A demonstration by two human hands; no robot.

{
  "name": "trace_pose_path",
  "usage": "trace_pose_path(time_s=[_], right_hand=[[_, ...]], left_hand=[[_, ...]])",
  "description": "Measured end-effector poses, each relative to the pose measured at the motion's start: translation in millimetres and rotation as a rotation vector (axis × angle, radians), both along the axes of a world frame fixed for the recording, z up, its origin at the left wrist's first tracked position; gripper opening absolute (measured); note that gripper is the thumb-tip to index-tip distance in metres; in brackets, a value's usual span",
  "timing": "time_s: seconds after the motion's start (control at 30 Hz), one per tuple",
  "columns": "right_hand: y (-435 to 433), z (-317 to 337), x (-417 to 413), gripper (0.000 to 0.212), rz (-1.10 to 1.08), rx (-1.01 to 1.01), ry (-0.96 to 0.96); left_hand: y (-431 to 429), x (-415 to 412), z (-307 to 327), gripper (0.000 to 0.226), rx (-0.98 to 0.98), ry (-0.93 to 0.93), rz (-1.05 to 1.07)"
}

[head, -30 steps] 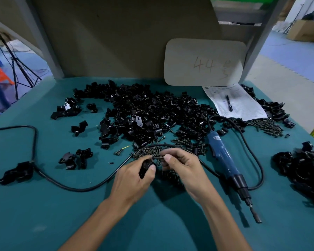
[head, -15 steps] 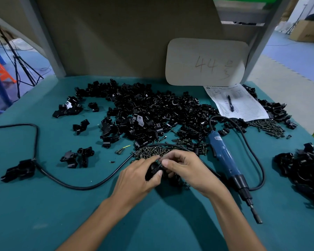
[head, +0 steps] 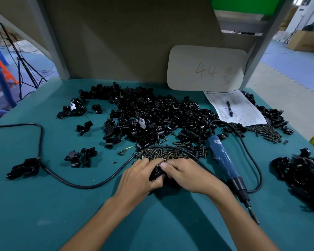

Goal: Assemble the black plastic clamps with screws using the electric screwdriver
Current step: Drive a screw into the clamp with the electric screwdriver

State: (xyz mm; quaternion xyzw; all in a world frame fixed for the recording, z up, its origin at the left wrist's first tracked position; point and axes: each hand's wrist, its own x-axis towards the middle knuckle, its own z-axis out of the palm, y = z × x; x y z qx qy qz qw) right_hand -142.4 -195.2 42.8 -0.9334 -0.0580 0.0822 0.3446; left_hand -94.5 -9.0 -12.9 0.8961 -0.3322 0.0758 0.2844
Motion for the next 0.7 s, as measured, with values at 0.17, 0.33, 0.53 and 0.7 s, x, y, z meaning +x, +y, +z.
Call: trace_pose_path(time_s=[0.17, 0.33, 0.53, 0.7], right_hand=[[-7.9, 2.1, 3.3, 0.025, -0.021, 0.056, -0.020], [-24.2, 15.6, 11.5, 0.031, -0.094, -0.089, -0.069], [-45.3, 38.3, 19.5, 0.036, -0.144, -0.166, -0.084], [-46.2, 32.1, 9.3, 0.049, -0.210, -0.269, -0.068]], left_hand=[[-9.9, 5.6, 0.8, 0.059, -0.064, 0.007, 0.031], [-39.8, 10.9, 9.8, 0.054, -0.132, -0.073, 0.027], [-71.7, 21.5, 24.4, 0.046, -0.179, -0.239, -0.037], [-51.9, 42.3, 26.1, 0.045, -0.103, -0.310, -0.170]])
